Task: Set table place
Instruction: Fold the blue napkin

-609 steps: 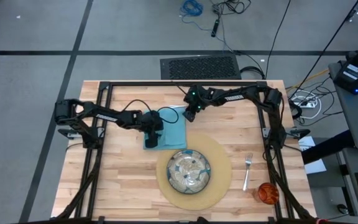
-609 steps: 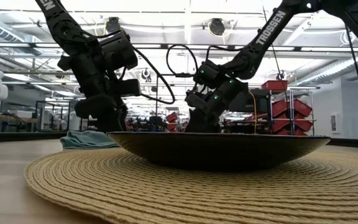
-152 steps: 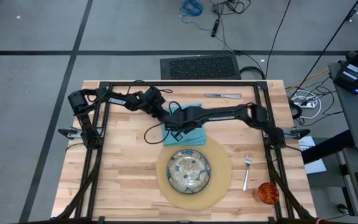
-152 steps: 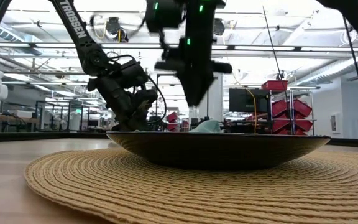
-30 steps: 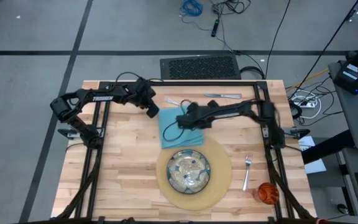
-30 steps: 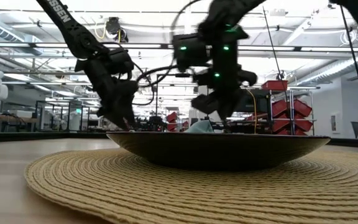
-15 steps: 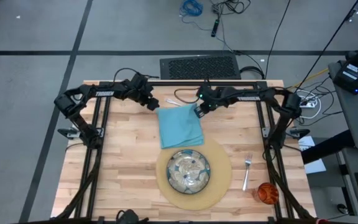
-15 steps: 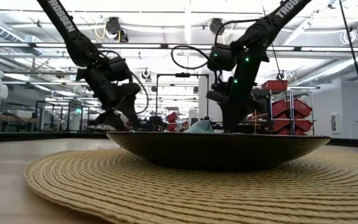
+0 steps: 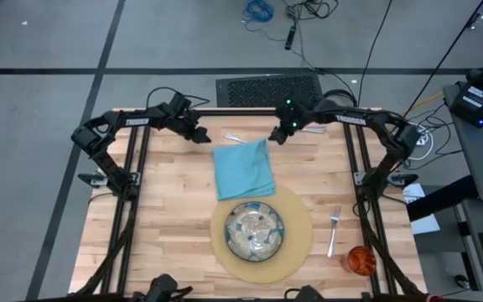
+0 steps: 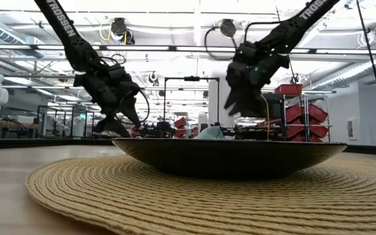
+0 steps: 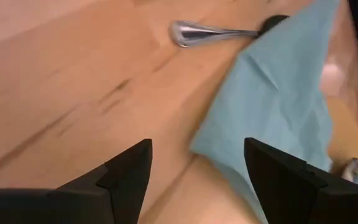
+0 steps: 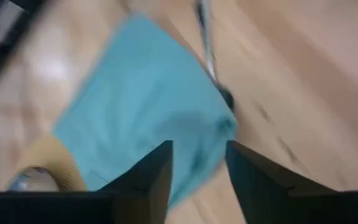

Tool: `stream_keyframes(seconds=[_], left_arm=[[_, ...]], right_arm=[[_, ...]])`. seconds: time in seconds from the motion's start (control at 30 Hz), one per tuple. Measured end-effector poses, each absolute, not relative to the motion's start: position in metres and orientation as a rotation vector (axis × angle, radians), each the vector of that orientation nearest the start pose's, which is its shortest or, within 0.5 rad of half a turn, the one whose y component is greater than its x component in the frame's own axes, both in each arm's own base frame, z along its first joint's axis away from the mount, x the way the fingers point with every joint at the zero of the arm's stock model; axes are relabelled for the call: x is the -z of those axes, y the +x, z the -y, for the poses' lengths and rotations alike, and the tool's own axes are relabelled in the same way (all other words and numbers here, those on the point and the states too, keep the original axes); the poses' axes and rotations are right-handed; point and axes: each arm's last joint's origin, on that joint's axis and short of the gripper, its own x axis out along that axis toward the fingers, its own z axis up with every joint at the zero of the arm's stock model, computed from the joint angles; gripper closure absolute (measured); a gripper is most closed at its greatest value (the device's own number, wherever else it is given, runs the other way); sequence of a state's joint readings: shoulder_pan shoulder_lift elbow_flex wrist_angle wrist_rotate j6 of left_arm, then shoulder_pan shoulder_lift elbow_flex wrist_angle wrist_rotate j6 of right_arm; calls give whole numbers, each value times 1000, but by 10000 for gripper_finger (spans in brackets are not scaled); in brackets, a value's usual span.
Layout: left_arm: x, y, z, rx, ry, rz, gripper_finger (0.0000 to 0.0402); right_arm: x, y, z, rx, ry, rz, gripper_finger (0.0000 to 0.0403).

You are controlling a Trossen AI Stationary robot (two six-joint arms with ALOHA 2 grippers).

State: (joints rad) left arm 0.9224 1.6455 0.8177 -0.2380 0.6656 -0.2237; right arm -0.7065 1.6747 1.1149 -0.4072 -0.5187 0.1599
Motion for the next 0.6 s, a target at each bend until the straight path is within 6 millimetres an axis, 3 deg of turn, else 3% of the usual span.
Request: stream_keyframes(seconds=[0.1, 0.3, 0.53, 0.6], left_arm=[[-150, 198, -219, -248, -972, -705, 164], [-148, 209, -219, -201, -962, -668, 164], [-117, 212, -221, -216, -1072, -734, 164], [-117, 214, -221, -213, -1075, -733, 164]], right_arm=[[-218, 265, 218, 204, 699, -708, 217], [-208, 272, 236, 144, 799, -716, 149], [-188, 290, 253, 107, 836, -847, 122], [-182, 295, 257, 84, 836, -850, 122]])
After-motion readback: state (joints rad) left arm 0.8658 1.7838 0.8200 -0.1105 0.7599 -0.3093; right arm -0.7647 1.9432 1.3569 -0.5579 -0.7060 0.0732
